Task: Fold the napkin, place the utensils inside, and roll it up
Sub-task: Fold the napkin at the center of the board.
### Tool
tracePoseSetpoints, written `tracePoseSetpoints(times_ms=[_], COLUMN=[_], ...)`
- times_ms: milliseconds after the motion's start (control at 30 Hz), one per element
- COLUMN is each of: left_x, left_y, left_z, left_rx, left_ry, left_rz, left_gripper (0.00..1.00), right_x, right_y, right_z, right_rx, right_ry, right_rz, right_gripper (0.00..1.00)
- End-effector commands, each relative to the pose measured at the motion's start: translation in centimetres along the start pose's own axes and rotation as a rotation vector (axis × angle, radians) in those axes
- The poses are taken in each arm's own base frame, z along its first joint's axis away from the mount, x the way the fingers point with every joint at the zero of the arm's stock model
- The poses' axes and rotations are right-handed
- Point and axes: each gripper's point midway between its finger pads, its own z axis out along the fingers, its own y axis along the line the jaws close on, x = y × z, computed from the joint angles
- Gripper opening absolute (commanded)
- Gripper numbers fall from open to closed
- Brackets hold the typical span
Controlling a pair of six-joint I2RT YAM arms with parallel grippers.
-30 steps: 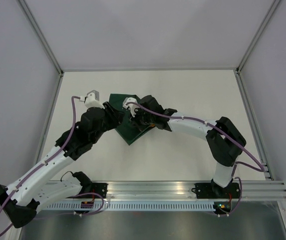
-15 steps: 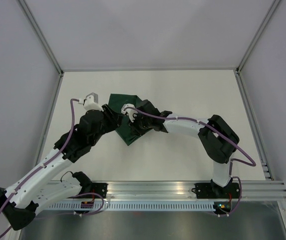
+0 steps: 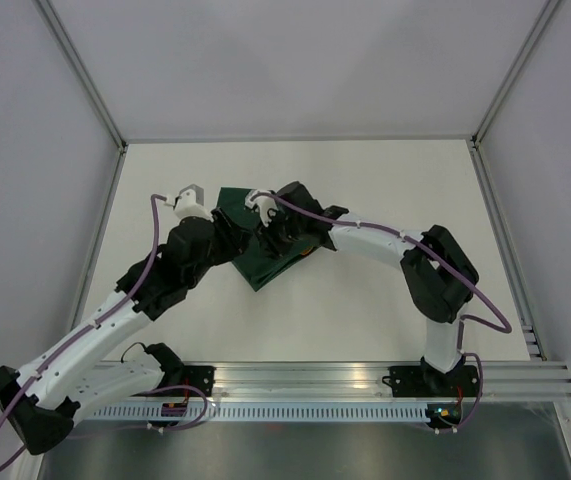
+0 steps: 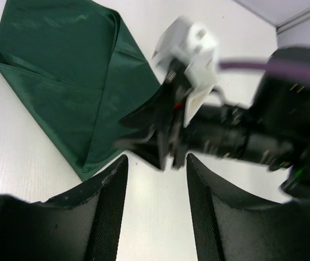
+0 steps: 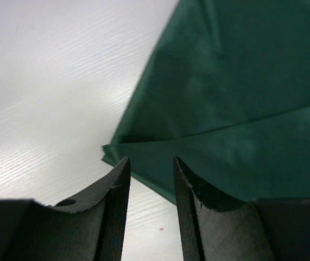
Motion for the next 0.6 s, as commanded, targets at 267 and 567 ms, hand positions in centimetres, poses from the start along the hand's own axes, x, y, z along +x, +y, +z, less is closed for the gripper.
tracePoseSetpoints(times_ms=[267,567], left_x=[3.4,6.2], left_y=[-2.0,-2.4], left_z=[4.9,8.8], left_rx=[0.002,-0.11], left_ry=[0.073,0.07], left_rz=[0.45,0.809], left_gripper=[0.61,0.67], right_x=[-0.1,4.4], right_y=[-15.5,-20.5], right_z=[-10.6,-16.0], right_rx=[0.233,0.276], right_ry=[-0.116,-0.107], right_rz=[0.324,0.431], right_gripper=[0.43,0.43])
